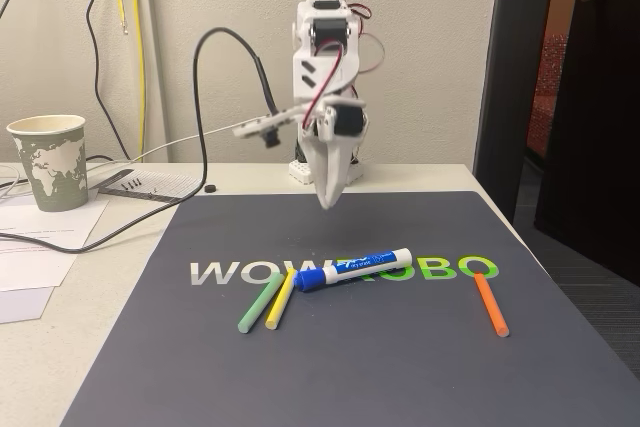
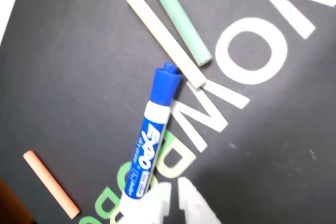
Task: Pick up the blue marker.
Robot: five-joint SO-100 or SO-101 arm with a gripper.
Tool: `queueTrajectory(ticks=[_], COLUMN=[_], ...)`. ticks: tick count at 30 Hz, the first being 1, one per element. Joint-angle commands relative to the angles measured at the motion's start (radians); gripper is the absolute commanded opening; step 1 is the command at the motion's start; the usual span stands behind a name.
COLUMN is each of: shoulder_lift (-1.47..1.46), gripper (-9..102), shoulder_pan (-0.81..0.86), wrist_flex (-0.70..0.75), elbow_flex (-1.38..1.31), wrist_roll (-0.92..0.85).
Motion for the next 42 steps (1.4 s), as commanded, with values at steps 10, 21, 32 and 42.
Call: queueTrajectory(ticks=[10,21,32,42], shoulder_lift=[-0.130,-0.273,-0.324,-0.399], gripper=[14,30,37,37], shoulder_pan=[0.008,-0.005,-0.028,-0.021], wrist_flex=[-0.014,0.181,0.149,0.152], elbow_flex=[-0.038,-0.253,-0.268,-0.291], wrist_roll=[-0.069,-0.097,-0.114,-0.161])
